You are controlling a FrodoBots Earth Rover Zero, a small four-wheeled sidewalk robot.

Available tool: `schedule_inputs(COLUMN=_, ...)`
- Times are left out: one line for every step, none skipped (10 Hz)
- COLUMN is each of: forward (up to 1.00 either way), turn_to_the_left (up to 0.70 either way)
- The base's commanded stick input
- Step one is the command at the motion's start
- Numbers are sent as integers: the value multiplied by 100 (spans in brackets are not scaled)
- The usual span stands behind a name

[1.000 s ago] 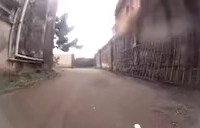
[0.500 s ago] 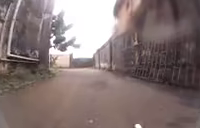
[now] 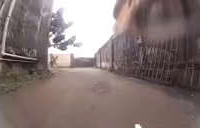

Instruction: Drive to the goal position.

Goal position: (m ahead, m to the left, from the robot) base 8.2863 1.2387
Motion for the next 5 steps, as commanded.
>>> schedule_inputs(forward=70, turn_to_the_left=0)
schedule_inputs(forward=70, turn_to_the_left=0)
schedule_inputs(forward=70, turn_to_the_left=0)
schedule_inputs(forward=70, turn_to_the_left=0)
schedule_inputs(forward=70, turn_to_the_left=0)
